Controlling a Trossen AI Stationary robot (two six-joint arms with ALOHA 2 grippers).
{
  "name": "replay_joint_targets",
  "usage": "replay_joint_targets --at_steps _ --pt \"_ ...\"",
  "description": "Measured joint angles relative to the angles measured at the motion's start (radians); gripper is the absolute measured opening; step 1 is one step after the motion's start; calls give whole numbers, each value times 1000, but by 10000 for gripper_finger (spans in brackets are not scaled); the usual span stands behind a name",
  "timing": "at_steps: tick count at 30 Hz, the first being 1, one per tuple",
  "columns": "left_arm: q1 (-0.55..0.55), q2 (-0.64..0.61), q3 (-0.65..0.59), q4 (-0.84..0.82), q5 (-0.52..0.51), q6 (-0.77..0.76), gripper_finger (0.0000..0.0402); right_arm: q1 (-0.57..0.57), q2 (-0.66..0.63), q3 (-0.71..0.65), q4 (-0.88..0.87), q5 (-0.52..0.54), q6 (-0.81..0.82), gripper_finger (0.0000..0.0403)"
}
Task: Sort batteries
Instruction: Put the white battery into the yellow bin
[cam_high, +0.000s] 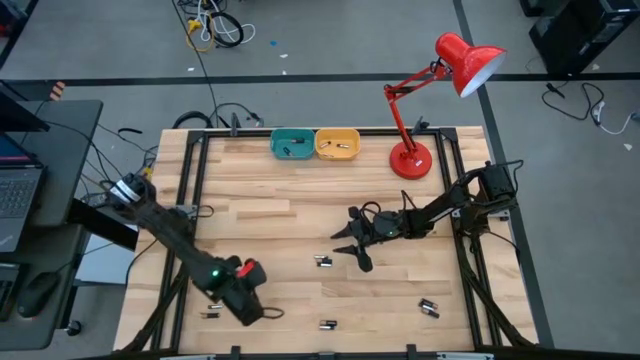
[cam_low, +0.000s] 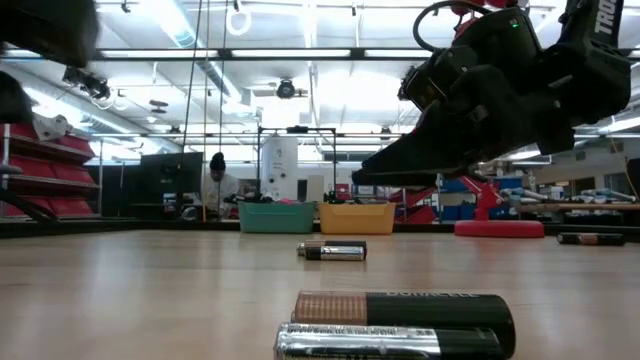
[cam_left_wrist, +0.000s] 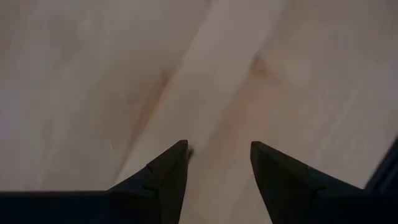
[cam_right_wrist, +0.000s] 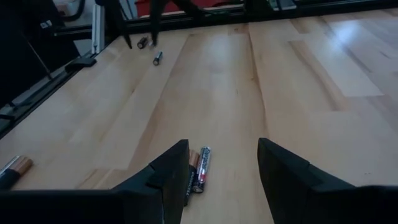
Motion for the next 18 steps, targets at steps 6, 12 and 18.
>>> replay_joint_targets --at_steps 6,12,18 --pt "-75 0 0 0 31 0 190 0 0 0 11 3 15 175" --pt "-148 0 0 -11 77 -53 190 0 0 0 11 4 18 175" --pt "-209 0 0 -98 107 -182 190 0 0 0 18 5 17 175"
